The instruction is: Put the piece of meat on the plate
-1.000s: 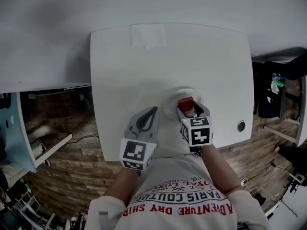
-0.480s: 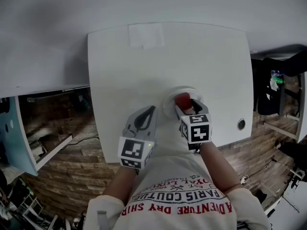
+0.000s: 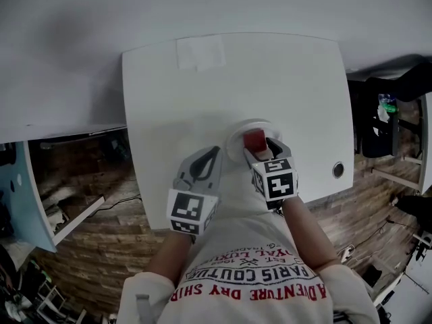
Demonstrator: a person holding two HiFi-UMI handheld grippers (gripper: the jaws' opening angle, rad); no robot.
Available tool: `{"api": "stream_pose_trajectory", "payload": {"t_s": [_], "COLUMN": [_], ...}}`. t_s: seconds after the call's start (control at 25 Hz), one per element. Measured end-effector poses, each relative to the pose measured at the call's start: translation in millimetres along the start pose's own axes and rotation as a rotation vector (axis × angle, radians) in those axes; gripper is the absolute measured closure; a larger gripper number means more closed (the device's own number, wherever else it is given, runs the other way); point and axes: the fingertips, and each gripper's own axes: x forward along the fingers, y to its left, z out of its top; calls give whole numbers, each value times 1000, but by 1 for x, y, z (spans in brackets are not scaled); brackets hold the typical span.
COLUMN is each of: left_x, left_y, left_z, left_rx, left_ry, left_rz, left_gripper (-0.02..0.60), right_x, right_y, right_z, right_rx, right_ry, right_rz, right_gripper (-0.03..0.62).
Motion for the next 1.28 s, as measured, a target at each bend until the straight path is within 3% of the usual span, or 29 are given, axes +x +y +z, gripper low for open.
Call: {"api": "stream_pose_trajectory", "payload": {"t_s": [0.12, 0.24, 0.36, 0.64, 0.92, 1.28], "left_x": [-4, -7, -13, -37, -73, -110], "left_y": [-6, -12, -19, -38, -39, -43], "left_z": [4, 7, 15, 45, 104, 144], "left_rx": [15, 39, 60, 99, 173, 224], "left_ry": [-10, -23, -46, -126, -270, -386], "left_rz": [-3, -8, -7, 10, 86, 138], "left_gripper": [575, 575, 575, 575, 575, 575], "right_x": [-17, -35, -56, -119, -191, -228], "right_y": [-3, -11, -14, 9, 25, 41], "right_z": [5, 15, 25, 58, 100, 118], "right_rx": [7, 25, 38, -35, -100, -135], "right_ry": [-56, -136, -225, -475, -751, -886], "right_rz": [-19, -67, -90, -37, -2, 25], "right_gripper": [339, 506, 573, 582, 582, 582]}}
